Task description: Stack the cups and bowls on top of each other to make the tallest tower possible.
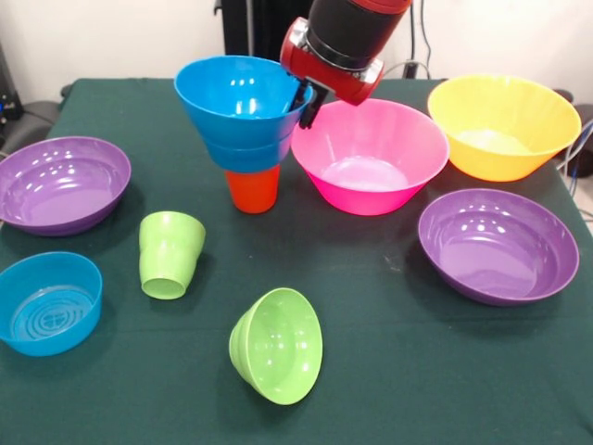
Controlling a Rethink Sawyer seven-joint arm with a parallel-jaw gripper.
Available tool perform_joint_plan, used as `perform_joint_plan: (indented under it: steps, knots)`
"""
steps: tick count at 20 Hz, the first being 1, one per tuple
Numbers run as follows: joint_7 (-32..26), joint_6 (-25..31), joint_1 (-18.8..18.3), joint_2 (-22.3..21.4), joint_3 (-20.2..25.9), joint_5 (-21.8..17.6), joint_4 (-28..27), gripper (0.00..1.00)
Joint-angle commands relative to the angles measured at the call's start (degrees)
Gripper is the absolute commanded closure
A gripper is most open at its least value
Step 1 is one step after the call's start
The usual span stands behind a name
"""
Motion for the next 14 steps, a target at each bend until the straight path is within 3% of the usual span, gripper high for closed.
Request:
perform_joint_plan:
  steps: [1,14]
  knots:
    - [4.62,-4.53,-1.55,-0.24,8.24,2.43,4.04,1.0]
    - [5.56,-6.86,0.08,-2.75,6.94,1.4,9.89,1.0]
